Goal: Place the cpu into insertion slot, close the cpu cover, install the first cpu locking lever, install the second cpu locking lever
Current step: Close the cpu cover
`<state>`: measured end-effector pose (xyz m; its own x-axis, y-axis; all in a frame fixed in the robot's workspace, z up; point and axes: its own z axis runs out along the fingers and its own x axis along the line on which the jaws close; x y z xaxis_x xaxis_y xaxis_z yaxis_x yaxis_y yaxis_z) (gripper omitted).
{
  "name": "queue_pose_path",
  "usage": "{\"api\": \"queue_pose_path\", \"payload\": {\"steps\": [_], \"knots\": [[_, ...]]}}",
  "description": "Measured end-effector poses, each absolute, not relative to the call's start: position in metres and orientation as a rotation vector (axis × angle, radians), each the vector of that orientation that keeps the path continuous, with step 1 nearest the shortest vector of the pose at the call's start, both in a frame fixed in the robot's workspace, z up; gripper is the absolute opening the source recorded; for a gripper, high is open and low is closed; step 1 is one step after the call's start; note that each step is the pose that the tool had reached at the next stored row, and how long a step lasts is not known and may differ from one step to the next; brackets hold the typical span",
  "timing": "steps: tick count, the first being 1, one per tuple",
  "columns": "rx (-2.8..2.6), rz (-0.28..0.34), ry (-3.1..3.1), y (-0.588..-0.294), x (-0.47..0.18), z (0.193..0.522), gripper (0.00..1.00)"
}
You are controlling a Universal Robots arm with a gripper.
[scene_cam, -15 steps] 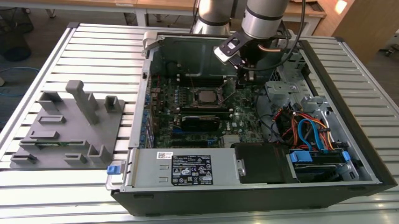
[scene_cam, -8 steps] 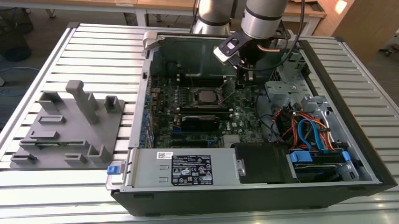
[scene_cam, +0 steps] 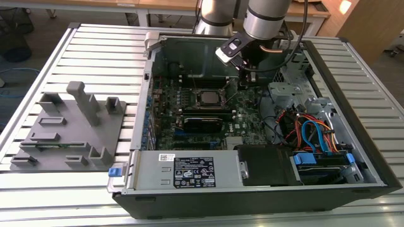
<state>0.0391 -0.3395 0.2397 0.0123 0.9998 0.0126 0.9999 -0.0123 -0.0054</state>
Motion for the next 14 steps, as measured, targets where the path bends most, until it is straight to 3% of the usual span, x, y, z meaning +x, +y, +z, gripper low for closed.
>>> {"api": "queue_pose_path", "payload": {"steps": [14], "knots": [[-2.225,-0.007,-2.198,-0.3395,0.0359,0.2394,0.10]]}}
